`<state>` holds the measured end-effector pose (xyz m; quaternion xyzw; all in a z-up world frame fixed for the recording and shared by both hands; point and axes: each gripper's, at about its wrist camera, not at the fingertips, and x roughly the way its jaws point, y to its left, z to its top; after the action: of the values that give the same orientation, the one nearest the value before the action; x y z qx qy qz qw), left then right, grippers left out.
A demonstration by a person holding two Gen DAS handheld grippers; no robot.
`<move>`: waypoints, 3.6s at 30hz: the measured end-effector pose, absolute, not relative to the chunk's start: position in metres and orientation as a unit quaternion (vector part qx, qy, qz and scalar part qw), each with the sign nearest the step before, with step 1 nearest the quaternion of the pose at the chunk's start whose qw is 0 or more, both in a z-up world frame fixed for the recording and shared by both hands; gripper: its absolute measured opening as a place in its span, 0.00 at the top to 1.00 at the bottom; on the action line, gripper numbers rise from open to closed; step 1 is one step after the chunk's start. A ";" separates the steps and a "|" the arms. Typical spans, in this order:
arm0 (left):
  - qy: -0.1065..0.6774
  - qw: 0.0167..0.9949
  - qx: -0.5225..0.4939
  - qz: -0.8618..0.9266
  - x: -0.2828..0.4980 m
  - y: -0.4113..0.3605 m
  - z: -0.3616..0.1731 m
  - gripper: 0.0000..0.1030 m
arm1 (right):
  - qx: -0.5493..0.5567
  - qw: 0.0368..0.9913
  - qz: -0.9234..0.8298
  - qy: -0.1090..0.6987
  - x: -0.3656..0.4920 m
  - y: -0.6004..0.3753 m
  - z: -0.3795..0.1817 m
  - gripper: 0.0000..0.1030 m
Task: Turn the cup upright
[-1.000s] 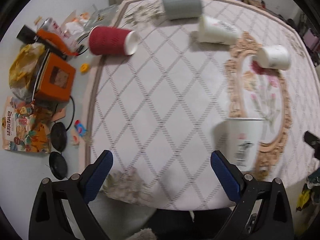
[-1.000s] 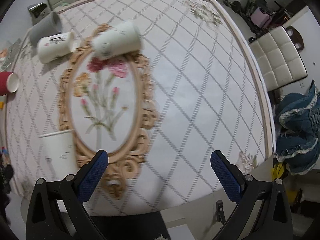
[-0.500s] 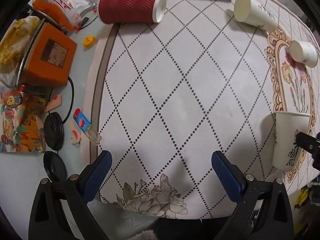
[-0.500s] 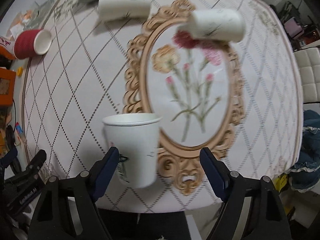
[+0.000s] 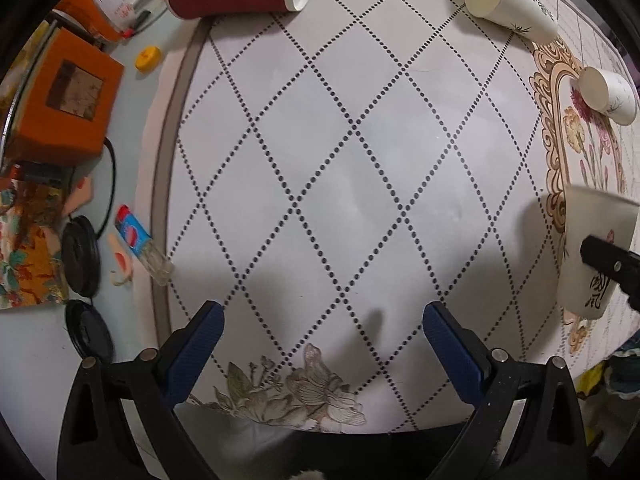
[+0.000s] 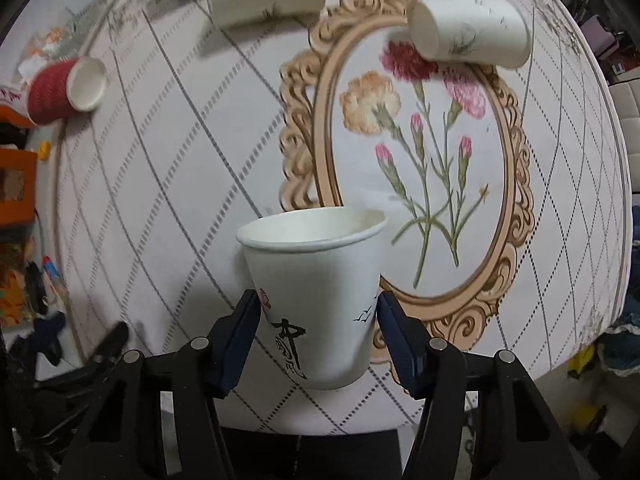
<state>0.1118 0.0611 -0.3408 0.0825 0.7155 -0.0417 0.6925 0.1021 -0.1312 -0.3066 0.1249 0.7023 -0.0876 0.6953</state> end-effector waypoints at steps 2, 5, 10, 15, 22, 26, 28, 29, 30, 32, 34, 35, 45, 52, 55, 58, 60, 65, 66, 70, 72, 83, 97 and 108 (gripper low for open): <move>0.720 0.688 0.079 -0.041 0.116 0.059 -0.342 0.01 | 0.134 0.712 -0.083 0.684 0.106 -0.131 -0.296 0.40; 0.723 0.685 0.076 -0.040 0.127 0.055 -0.343 0.01 | 0.130 0.745 -0.084 0.648 0.118 -0.127 -0.284 0.40; 0.719 0.690 0.072 -0.035 0.163 0.046 -0.343 0.01 | 0.121 0.802 -0.101 0.576 0.140 -0.132 -0.275 0.41; 0.715 0.695 0.069 -0.024 0.187 0.044 -0.351 0.01 | 0.105 0.848 -0.125 0.504 0.175 -0.132 -0.284 0.41; 0.710 0.700 0.073 -0.019 0.211 0.042 -0.363 0.01 | 0.070 0.873 -0.131 0.464 0.172 -0.126 -0.307 0.40; 0.709 0.700 0.076 -0.022 0.202 0.050 -0.366 0.01 | 0.060 0.878 -0.124 0.458 0.157 -0.120 -0.308 0.39; 0.709 0.700 0.078 -0.024 0.194 0.052 -0.365 0.01 | 0.058 0.877 -0.123 0.461 0.148 -0.120 -0.308 0.39; 0.709 0.700 0.079 -0.026 0.191 0.054 -0.365 0.01 | 0.057 0.876 -0.123 0.464 0.145 -0.119 -0.309 0.39; 0.708 0.701 0.081 -0.027 0.187 0.058 -0.366 0.01 | 0.055 0.874 -0.124 0.466 0.142 -0.118 -0.309 0.39; 0.707 0.702 0.085 -0.031 0.180 0.060 -0.366 0.01 | 0.054 0.871 -0.126 0.472 0.138 -0.117 -0.310 0.39; 0.704 0.703 0.088 -0.035 0.173 0.059 -0.363 0.01 | 0.056 0.868 -0.127 0.476 0.133 -0.117 -0.311 0.38; 0.703 0.705 0.090 -0.037 0.170 0.056 -0.360 0.01 | 0.055 0.866 -0.130 0.479 0.131 -0.116 -0.310 0.38; 0.680 0.726 0.097 -0.039 0.144 0.059 -0.337 0.01 | 0.064 0.857 -0.152 0.487 0.104 -0.120 -0.292 0.23; 0.651 0.752 0.096 -0.036 0.112 0.053 -0.294 0.01 | 0.065 0.854 -0.179 0.483 0.076 -0.130 -0.256 0.04; 0.634 0.767 0.092 -0.037 0.095 0.046 -0.263 0.01 | 0.058 0.851 -0.193 0.485 0.058 -0.135 -0.231 0.02; 0.614 0.784 0.082 -0.044 0.080 0.036 -0.226 0.01 | 0.061 0.852 -0.199 0.481 0.034 -0.142 -0.198 0.01; 0.597 0.796 0.079 -0.050 0.072 0.033 -0.203 0.01 | 0.059 0.857 -0.204 0.470 0.015 -0.147 -0.169 0.00; 0.555 0.827 0.072 -0.063 0.045 0.025 -0.140 0.01 | 0.049 0.869 -0.201 0.450 -0.027 -0.151 -0.105 0.00; 0.545 0.833 0.071 -0.065 0.039 0.025 -0.129 0.01 | 0.046 0.871 -0.201 0.445 -0.033 -0.151 -0.094 0.00; 0.512 0.854 0.063 -0.070 0.011 0.023 -0.087 0.01 | 0.042 0.879 -0.194 0.434 -0.061 -0.152 -0.054 0.00; 0.500 0.861 0.057 -0.073 0.000 0.025 -0.071 0.01 | 0.042 0.882 -0.192 0.428 -0.074 -0.152 -0.037 0.00; 0.458 0.885 0.053 -0.062 -0.048 0.036 -0.020 0.01 | 0.028 0.898 -0.159 0.409 -0.125 -0.138 0.022 0.00; 0.439 0.896 0.047 -0.054 -0.069 0.038 0.002 0.01 | 0.021 0.905 -0.146 0.399 -0.148 -0.130 0.048 0.00; 0.437 0.897 0.043 -0.042 -0.072 0.038 0.003 0.01 | 0.020 0.904 -0.143 0.402 -0.146 -0.131 0.046 0.00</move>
<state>-0.0717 0.0384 0.0027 0.0432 0.4372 -0.0421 0.8973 -0.1457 -0.1307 0.0457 0.0205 0.4015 -0.1427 0.9044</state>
